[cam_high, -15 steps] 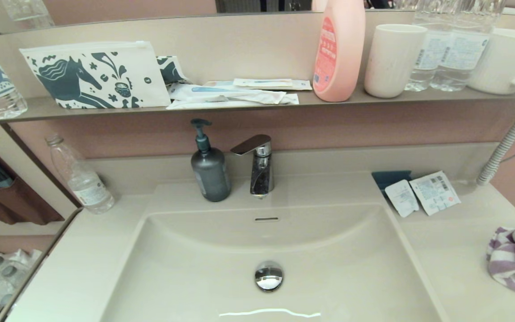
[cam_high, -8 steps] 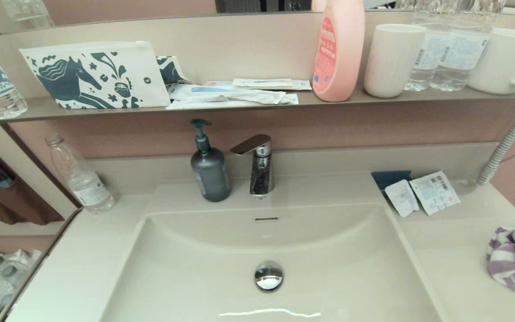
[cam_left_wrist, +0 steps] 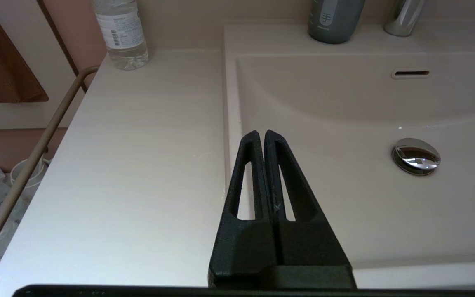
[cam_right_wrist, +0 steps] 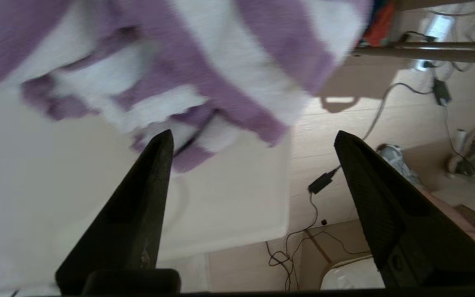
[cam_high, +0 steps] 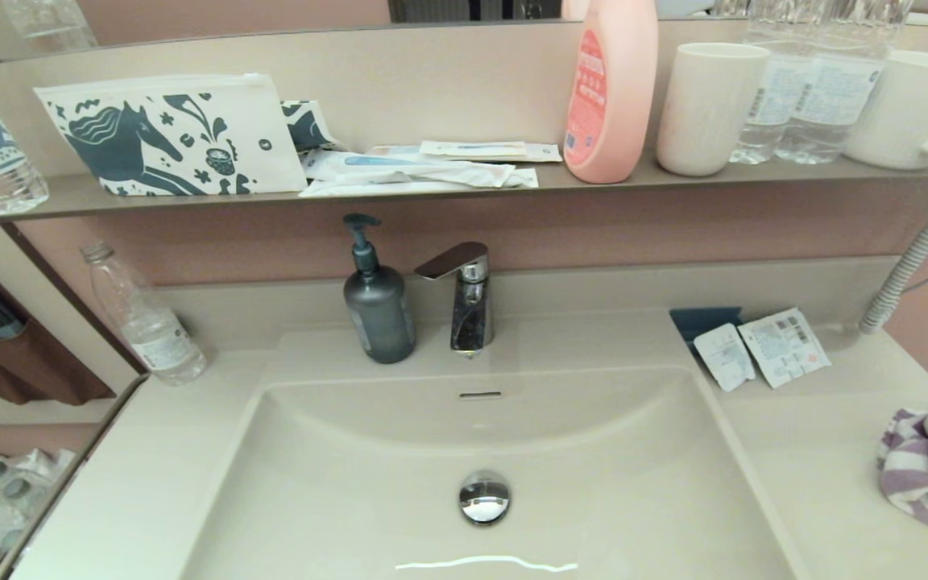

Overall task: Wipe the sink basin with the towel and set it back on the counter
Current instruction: Pick up the cloth

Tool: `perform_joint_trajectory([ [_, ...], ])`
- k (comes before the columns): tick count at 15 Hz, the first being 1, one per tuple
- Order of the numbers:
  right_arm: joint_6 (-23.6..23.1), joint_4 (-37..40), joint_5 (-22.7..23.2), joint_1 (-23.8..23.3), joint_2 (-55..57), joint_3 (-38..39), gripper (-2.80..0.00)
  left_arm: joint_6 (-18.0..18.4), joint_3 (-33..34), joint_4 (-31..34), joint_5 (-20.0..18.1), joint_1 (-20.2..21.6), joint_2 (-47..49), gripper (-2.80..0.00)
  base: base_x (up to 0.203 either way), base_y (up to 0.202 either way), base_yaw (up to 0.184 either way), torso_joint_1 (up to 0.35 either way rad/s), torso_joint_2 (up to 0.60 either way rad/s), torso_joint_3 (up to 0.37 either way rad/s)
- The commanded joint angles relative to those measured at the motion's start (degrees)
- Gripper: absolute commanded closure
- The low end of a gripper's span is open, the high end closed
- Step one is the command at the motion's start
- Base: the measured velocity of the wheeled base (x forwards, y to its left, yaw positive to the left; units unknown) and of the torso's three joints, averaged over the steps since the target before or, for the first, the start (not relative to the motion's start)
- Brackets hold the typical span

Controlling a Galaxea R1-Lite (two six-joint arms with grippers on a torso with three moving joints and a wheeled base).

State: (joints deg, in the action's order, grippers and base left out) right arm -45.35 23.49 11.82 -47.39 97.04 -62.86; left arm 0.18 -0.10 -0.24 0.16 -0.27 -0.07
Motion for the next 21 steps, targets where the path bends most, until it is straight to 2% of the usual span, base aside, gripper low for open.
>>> perform_joint_trajectory([
  [1, -1.4, 2.0, 0.6, 1.0, 0.4, -0.6, -2.8, 0.0, 0.0, 0.0, 0.0, 0.0, 0.1, 0.0, 0.0, 0.0, 0.0, 0.0, 0.0, 0.0],
  [3, -4.8, 4.4, 2.7, 2.0, 2.1, -3.5, -2.8, 0.0, 0.0, 0.0, 0.0, 0.0, 0.1, 0.0, 0.0, 0.0, 0.0, 0.0, 0.0, 0.0],
  [8, -15.7, 11.5, 2.9, 1.8, 6.8, -13.7, -2.8, 0.0, 0.0, 0.0, 0.0, 0.0, 0.1, 0.0, 0.0, 0.0, 0.0, 0.0, 0.0, 0.0],
  [12, -20.3, 12.2, 2.8, 2.3, 10.9, -14.4, -2.8, 0.0, 0.0, 0.0, 0.0, 0.0, 0.1, 0.0, 0.0, 0.0, 0.0, 0.0, 0.0, 0.0],
  [16, -20.0, 11.0, 2.8, 6.2, 14.4, -14.6, -2.8, -0.1, 0.0, 0.0, 0.0, 0.0, 0.1, 0.0, 0.0, 0.0, 0.0, 0.0, 0.0, 0.0],
  [19, -16.5, 3.9, 2.7, 10.2, 17.5, -14.2, -2.8, 0.0, 0.0, 0.0, 0.0, 0.0, 0.1, 0.0, 0.0, 0.0, 0.0, 0.0, 0.0, 0.0],
  [21, -15.5, 2.7, 2.3, 11.8, 17.9, -13.4, -2.8, -0.1, 0.0, 0.0, 0.0, 0.0, 0.1, 0.0, 0.0, 0.0, 0.0, 0.0, 0.0, 0.0],
])
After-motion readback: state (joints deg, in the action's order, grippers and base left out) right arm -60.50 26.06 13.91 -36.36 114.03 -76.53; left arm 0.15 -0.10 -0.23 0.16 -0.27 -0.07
